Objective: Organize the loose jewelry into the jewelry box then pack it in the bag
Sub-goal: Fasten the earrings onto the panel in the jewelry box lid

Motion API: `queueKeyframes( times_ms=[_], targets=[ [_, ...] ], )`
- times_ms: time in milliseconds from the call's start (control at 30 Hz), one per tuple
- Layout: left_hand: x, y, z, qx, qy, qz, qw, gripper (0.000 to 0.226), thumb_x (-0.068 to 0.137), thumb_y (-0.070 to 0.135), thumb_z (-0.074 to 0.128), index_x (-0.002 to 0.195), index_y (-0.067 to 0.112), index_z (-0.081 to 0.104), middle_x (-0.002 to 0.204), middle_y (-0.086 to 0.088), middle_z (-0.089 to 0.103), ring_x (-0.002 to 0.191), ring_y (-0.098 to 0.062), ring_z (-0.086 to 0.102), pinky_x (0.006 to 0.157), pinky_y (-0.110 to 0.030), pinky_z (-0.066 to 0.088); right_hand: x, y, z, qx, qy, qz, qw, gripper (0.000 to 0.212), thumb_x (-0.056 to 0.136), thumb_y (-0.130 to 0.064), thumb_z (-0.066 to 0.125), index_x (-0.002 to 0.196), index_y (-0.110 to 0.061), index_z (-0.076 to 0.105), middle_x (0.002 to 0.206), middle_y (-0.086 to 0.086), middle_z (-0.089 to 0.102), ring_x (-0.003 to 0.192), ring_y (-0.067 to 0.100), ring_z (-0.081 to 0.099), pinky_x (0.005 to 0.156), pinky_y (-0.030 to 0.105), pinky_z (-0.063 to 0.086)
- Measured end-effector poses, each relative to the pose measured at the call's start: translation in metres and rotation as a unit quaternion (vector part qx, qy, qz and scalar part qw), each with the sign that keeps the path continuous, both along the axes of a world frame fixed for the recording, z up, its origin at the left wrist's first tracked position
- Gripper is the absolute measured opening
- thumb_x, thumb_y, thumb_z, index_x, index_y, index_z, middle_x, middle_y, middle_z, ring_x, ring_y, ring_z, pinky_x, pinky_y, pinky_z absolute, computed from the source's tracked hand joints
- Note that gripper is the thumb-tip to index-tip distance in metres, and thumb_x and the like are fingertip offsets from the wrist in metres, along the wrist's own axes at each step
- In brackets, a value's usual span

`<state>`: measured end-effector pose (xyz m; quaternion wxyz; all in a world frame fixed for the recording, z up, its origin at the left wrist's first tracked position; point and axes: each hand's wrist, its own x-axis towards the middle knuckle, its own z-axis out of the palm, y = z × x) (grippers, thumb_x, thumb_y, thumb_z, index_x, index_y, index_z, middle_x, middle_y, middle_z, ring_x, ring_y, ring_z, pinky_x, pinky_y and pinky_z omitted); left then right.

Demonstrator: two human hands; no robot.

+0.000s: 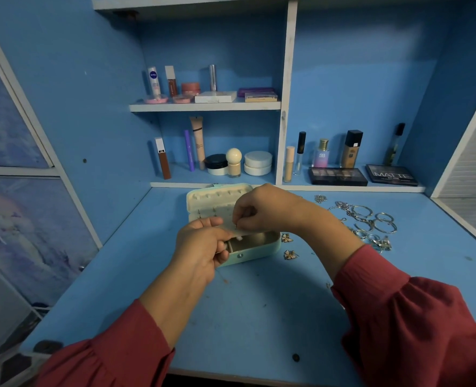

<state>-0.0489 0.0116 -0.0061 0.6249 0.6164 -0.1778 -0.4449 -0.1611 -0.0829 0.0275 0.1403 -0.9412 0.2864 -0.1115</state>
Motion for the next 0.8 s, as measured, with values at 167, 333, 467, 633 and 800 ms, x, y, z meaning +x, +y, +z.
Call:
queueKeyframes(
  times_ms=[167, 333, 467, 633, 800],
  targets=[
    [0.000, -0.001, 0.000, 0.001, 0.006, 0.001, 1.000, 0.028, 0.081, -0.016, 0.057, 0.089, 0.011, 0.056, 0.038, 0.003, 0.041, 0.029, -0.003, 0.033, 0.032, -0.017, 0.033, 0.005, -0.001, 0.000, -0.016, 0.024, 0.000, 1.000, 0.016, 0.085, -0.021, 0.061, 0.097, -0.019, 0.072, 0.092, -0.005, 0.069, 0.080, 0.009, 0.057, 0.073, 0.023, 0.048],
    [0.001, -0.002, 0.000, 0.006, 0.009, 0.009, 1.000, 0.028, 0.080, -0.016, 0.057, 0.087, 0.010, 0.057, 0.042, 0.000, 0.041, 0.029, -0.003, 0.033, 0.033, -0.015, 0.033, 0.008, -0.002, 0.000, -0.022, 0.047, 0.004, 0.999, 0.014, 0.085, -0.021, 0.060, 0.094, -0.020, 0.071, 0.088, -0.006, 0.066, 0.080, 0.013, 0.057, 0.071, 0.024, 0.047],
    [0.001, -0.002, 0.000, 0.010, 0.012, 0.014, 1.000, 0.028, 0.079, -0.017, 0.057, 0.087, 0.010, 0.058, 0.040, 0.002, 0.042, 0.028, -0.003, 0.033, 0.033, -0.015, 0.034, 0.009, -0.002, 0.001, -0.015, 0.052, 0.010, 0.998, 0.013, 0.084, -0.020, 0.061, 0.091, -0.020, 0.072, 0.086, -0.006, 0.066, 0.080, 0.013, 0.057, 0.073, 0.028, 0.050],
    [0.001, -0.003, 0.000, 0.013, 0.014, 0.015, 1.000, 0.029, 0.079, -0.017, 0.058, 0.087, 0.010, 0.059, 0.041, 0.002, 0.043, 0.029, -0.002, 0.034, 0.033, -0.015, 0.034, 0.012, -0.005, 0.001, 0.006, 0.083, 0.016, 0.996, 0.015, 0.085, -0.022, 0.061, 0.095, -0.022, 0.072, 0.093, -0.007, 0.066, 0.084, 0.012, 0.057, 0.079, 0.032, 0.053],
    [0.001, -0.001, -0.001, 0.004, 0.008, 0.005, 1.000, 0.027, 0.080, -0.016, 0.057, 0.088, 0.010, 0.057, 0.046, 0.000, 0.040, 0.029, -0.004, 0.033, 0.035, -0.015, 0.034, 0.009, -0.007, 0.003, 0.002, 0.078, 0.024, 0.997, 0.011, 0.086, -0.025, 0.060, 0.092, -0.026, 0.069, 0.083, -0.016, 0.059, 0.082, 0.008, 0.054, 0.076, 0.026, 0.049]
  ],
)
